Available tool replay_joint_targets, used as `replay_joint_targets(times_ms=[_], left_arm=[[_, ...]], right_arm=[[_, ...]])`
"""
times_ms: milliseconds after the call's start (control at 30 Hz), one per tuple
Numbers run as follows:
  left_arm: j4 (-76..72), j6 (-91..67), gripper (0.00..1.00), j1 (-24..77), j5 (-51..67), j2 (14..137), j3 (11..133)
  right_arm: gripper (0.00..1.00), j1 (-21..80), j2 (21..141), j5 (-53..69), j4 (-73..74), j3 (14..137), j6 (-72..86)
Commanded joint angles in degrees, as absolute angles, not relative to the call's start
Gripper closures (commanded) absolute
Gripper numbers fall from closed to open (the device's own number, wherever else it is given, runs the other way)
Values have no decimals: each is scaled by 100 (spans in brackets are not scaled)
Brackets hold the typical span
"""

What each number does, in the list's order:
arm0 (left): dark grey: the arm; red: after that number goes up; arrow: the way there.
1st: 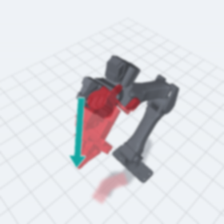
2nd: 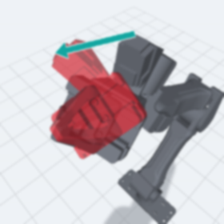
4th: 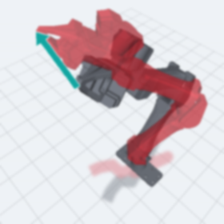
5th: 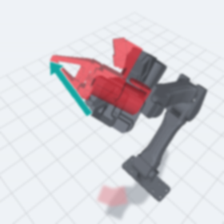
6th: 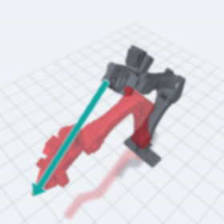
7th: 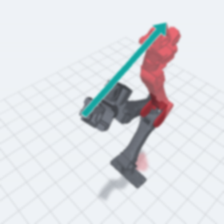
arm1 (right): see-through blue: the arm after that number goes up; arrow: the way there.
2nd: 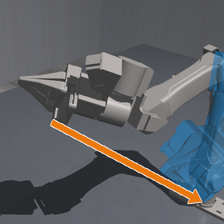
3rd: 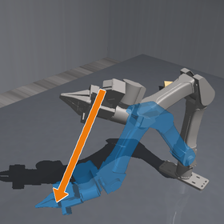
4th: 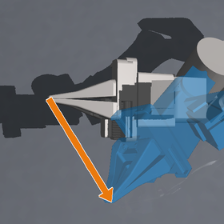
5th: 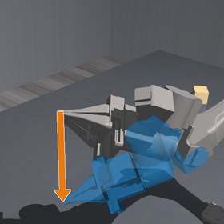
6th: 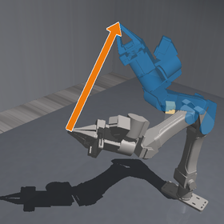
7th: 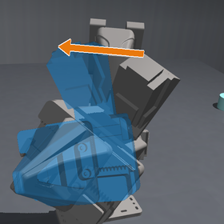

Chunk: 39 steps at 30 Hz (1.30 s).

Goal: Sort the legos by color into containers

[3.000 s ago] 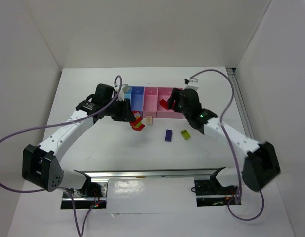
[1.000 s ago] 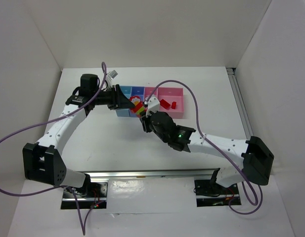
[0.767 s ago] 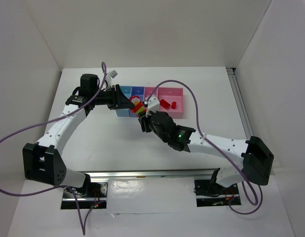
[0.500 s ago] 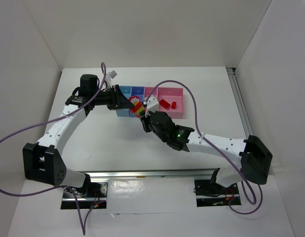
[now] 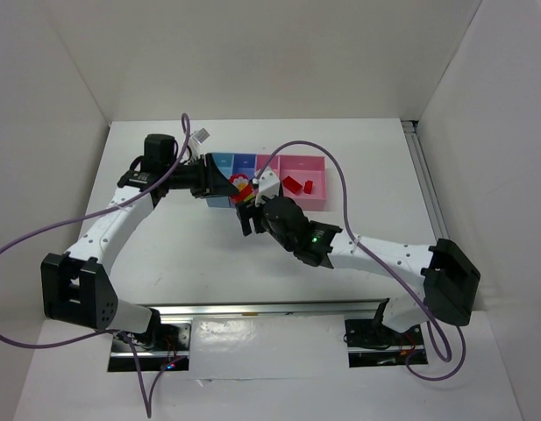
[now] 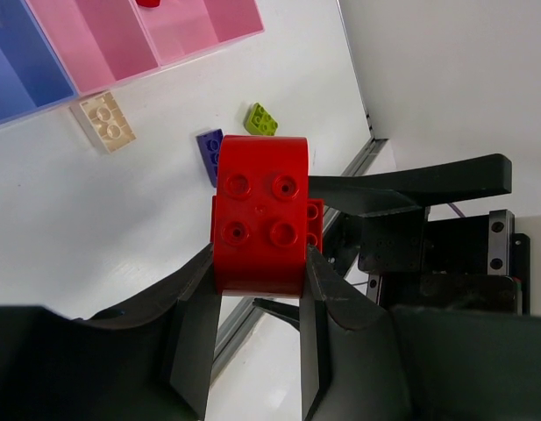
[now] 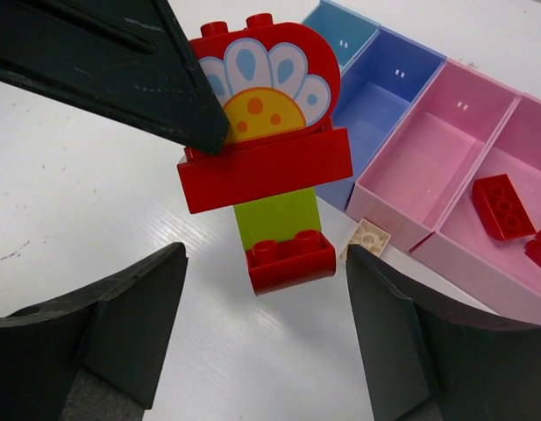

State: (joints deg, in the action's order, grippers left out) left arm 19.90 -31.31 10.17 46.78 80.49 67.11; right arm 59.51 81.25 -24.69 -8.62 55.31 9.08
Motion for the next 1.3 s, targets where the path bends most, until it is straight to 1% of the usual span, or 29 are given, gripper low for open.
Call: replay_joint_targets(times_ms=[0,67,100,133,367,400,433,467,500,533,633,933,1100,1267], left_arm=[[1951,-2988,100,1037,4808,8042,6688],[1951,-2988,100,1037,4860,8042,6688],[1951,-2988,100,1037,4860,8042,6688],[1951,-2988,100,1037,4860,8042,6688],[2004,-2988,100,1037,4860,7989,6688],[2004,-2988,100,1037,4808,7989,6688],[2004,-2988,100,1037,4808,7989,6688],[2004,-2988,100,1037,4808,7989,6741],[2004,-2988,100,1037,4808,7989,6741],[2004,-2988,100,1037,4747,7989,6741],[2004,-3041,100,1037,4597,8041,6846],[1828,-3260,100,1037,4492,8165,6899],[1723,-3313,100,984,4438,8218,6899],[1608,-3375,100,984,4438,8384,6952]], right_arm=[[21,5985,8165,-2610,-1257,5818,888],[26,5985,8218,-2610,-1257,5818,888],[30,5985,8218,-2549,-1257,5818,888],[40,5985,8218,-2549,-1257,5818,888],[62,5985,8218,-2443,-1257,5818,888],[74,5985,8218,-2443,-1257,5818,888],[79,5985,8218,-2391,-1257,5818,888],[91,5985,8218,-2391,-1257,5818,888],[91,5985,8218,-2391,-1257,5818,949],[98,5985,8148,-2391,-1257,5818,949],[100,5985,8077,-2461,-1100,5687,1063],[100,5985,7690,-2715,-625,5230,1406],[100,5985,7103,-2821,-335,4923,1521],[100,5985,6769,-2988,-36,4808,1573]])
